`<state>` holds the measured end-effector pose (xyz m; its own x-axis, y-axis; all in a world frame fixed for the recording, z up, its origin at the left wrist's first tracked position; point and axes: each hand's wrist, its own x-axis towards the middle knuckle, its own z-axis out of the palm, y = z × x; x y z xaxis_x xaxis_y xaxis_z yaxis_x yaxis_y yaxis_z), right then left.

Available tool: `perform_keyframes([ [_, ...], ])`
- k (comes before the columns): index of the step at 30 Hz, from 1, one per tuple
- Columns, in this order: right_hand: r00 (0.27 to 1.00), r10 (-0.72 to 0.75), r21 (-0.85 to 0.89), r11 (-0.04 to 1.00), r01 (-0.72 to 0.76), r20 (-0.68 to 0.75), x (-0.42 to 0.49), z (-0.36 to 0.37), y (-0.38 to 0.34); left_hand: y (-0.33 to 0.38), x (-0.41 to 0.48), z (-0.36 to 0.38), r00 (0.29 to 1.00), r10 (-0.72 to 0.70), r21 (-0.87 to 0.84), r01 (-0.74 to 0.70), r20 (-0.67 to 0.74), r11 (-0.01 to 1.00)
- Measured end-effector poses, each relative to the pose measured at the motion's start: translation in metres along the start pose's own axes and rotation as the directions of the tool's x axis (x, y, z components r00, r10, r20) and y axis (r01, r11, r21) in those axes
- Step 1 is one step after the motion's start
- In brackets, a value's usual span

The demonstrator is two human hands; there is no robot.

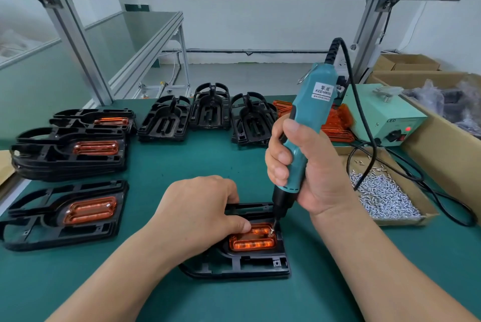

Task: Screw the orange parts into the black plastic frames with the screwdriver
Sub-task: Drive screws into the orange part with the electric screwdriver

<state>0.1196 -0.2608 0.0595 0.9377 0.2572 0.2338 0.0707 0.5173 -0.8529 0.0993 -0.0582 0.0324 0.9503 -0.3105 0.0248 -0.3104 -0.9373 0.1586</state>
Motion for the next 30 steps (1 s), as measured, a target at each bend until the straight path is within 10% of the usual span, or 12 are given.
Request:
perform_keyframes([
  [15, 0.948, -0.044, -0.188, 0.976, 0.108, 0.314, -0.01, 0.015, 0.001, 0.001, 0.0, 0.003, 1.0, -0.019, 0.031, 0.019, -0.009, 0.999],
  [30, 0.959, -0.035, -0.337, 0.932, 0.133, 0.283, -0.012, 0.028, 0.0, 0.005, -0.002, -0.001, 0.999, -0.047, 0.041, 0.047, 0.003, 0.998],
])
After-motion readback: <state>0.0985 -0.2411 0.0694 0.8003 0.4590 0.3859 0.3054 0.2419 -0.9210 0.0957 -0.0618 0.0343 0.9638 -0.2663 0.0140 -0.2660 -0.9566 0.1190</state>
